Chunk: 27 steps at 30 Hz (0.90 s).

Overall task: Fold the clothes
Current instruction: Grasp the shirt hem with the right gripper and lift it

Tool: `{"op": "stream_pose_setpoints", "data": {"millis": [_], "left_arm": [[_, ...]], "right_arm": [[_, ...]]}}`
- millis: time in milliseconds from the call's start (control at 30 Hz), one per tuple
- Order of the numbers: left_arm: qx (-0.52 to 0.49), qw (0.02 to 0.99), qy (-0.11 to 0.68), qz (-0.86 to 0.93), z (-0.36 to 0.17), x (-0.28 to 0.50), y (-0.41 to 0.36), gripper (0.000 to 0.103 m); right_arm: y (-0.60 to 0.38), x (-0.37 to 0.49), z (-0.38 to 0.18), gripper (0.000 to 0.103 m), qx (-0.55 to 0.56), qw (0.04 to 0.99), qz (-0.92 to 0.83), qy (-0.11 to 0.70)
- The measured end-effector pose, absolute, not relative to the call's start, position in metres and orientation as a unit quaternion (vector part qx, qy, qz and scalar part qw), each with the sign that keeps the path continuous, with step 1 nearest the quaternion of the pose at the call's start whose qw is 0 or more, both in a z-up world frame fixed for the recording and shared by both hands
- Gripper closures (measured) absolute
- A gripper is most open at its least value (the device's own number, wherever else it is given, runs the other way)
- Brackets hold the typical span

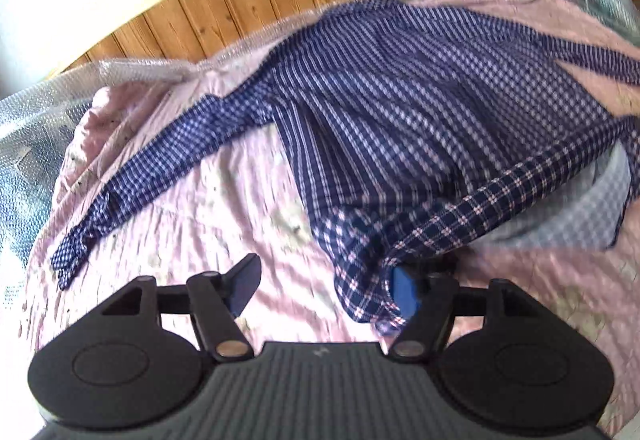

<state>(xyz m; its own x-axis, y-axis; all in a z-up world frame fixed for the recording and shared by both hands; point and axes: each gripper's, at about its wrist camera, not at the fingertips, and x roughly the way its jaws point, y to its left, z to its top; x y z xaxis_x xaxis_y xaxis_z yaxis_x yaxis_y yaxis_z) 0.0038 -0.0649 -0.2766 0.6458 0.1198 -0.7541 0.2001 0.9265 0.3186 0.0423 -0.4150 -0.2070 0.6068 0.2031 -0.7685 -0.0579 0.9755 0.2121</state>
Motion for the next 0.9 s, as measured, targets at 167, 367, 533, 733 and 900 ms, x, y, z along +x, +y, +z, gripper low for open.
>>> {"op": "stream_pose_setpoints", "data": {"millis": [167,367,533,733,900], "left_arm": [[0.228,0.885,0.402,-0.057,-0.294,-0.014,-0.089,0.034],[0.239,0.89,0.387,-0.033,-0.301,0.001,-0.105,0.056],[0.035,0.886,0.458,-0.065,-0.216,0.039,-0.057,0.097],[-0.082,0.853,0.505,-0.102,-0.148,0.064,-0.005,0.097],[-0.106,0.829,0.543,-0.078,-0.142,0.083,-0.015,0.097]], "right_arm": [[-0.413,0.049,-0.206,0.095,0.08,0.893,0.067,0.438],[-0.413,0.058,-0.199,0.096,0.09,0.894,0.065,0.435],[-0.415,0.053,-0.178,0.103,0.067,0.9,0.086,0.421],[-0.419,0.04,-0.152,0.103,0.034,0.911,0.063,0.405],[-0.392,0.003,-0.124,0.087,0.088,0.926,0.104,0.351]]}}
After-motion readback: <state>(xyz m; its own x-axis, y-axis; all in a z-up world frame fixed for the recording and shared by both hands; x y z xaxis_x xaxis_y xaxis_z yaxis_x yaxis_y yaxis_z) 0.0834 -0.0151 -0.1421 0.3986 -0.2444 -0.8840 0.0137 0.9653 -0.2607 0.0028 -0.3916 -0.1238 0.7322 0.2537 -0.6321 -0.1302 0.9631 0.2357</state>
